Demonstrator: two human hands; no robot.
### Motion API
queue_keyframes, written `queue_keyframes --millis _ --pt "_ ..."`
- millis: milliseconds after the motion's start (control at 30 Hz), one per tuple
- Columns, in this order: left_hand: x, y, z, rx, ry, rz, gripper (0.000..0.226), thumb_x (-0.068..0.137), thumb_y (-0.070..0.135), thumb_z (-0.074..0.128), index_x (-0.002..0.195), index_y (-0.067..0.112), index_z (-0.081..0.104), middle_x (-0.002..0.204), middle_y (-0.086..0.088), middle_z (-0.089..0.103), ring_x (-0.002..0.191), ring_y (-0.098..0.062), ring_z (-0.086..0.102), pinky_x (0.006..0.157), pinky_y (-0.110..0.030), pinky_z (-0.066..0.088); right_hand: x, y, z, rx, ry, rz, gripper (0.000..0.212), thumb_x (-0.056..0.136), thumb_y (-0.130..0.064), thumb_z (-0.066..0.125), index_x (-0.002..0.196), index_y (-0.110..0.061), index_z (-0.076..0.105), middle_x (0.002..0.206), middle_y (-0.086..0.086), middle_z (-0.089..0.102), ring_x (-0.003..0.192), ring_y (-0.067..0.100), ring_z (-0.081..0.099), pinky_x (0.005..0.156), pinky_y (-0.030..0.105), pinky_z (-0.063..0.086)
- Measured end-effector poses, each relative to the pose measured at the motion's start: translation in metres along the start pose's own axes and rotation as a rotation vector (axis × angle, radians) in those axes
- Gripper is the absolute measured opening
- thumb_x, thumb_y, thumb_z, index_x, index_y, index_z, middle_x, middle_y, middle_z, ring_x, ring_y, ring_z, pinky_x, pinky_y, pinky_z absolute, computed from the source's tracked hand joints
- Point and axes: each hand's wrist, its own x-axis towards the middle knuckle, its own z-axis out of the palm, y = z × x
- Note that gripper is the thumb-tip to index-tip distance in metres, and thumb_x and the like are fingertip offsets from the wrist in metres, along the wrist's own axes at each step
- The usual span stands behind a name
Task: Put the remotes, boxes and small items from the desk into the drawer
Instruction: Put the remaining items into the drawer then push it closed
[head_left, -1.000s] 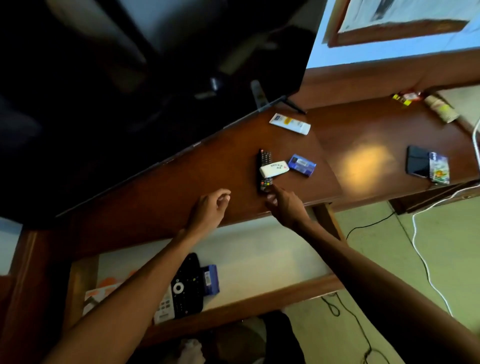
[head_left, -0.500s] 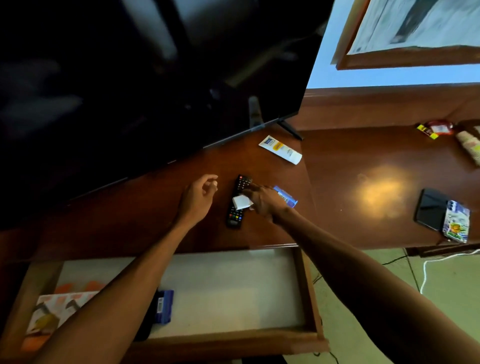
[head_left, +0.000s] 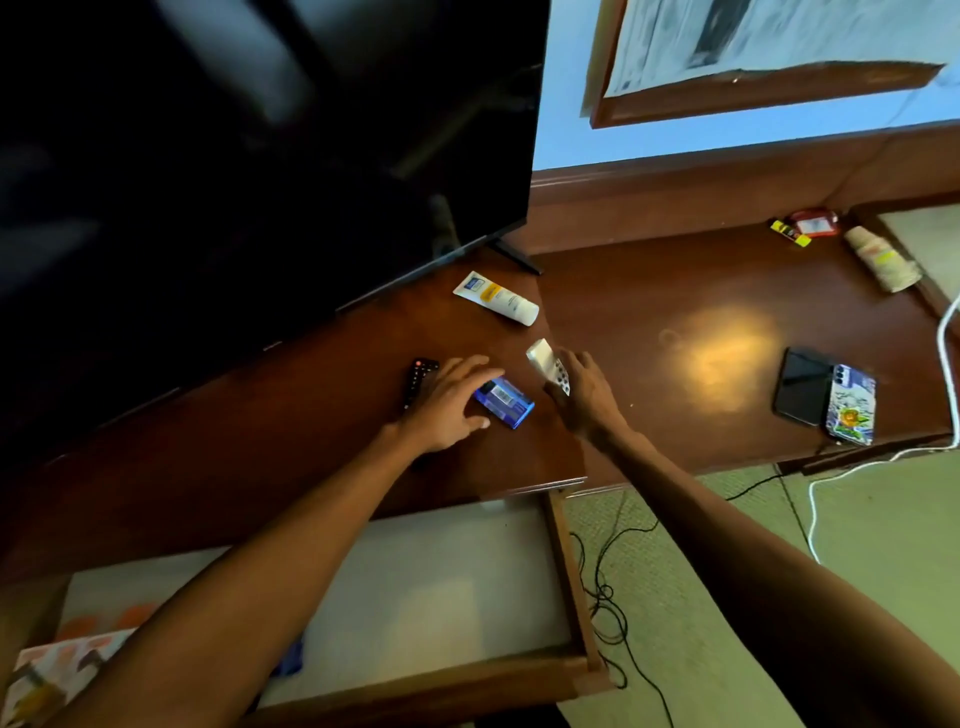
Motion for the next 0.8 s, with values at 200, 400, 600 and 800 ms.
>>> queue_keyframes --millis 200,400,600,800 --pt "0.023 0.011 0.013 0.175 -0.181 0.087 0.076 0.085 0.018 0.071 0.149 0.033 0.032 0.154 0.000 0.036 0.143 -0.022 0.029 0.113 -0.041 0.029 -0.019 0.018 0.001 0.033 -0.007 0.071 0.046 0.086 -0.021 0.066 0.127 -0.006 0.053 0.111 0.021 0.056 0.098 0.040 0.056 0.079 0.040 0.044" --pt "-0.001 0.016 0.011 0.095 -0.110 0.080 0.070 0.088 0.015 0.067 0.149 0.030 0.035 0.128 -0.005 0.045 0.115 -0.022 0.048 0.099 -0.038 0.044 -0.041 0.011 0.001 0.050 0.070 0.073 0.046 0.083 -0.021 0.069 0.124 -0.008 0.055 0.111 0.018 0.058 0.097 0.037 0.058 0.076 0.035 0.043" --pt "-0.090 -0.001 0.002 -0.071 0.096 0.038 0.065 0.090 0.022 0.067 0.148 0.027 0.039 0.118 -0.006 0.041 0.108 -0.024 0.050 0.098 -0.038 0.046 -0.074 -0.046 0.028 0.077 0.093 0.042 0.047 0.086 -0.028 0.067 0.126 -0.008 0.054 0.114 0.017 0.059 0.100 0.034 0.059 0.081 0.038 0.047" --pt "-0.219 -0.043 0.010 -0.072 0.068 0.013 0.068 0.088 0.033 0.064 0.148 0.035 0.033 0.111 0.001 0.039 0.097 -0.020 0.053 0.085 -0.037 0.051 -0.141 -0.109 0.088 0.081 0.029 -0.050 0.060 0.083 -0.027 0.069 0.137 -0.011 0.048 0.123 0.016 0.062 0.106 0.036 0.060 0.089 0.041 0.050"
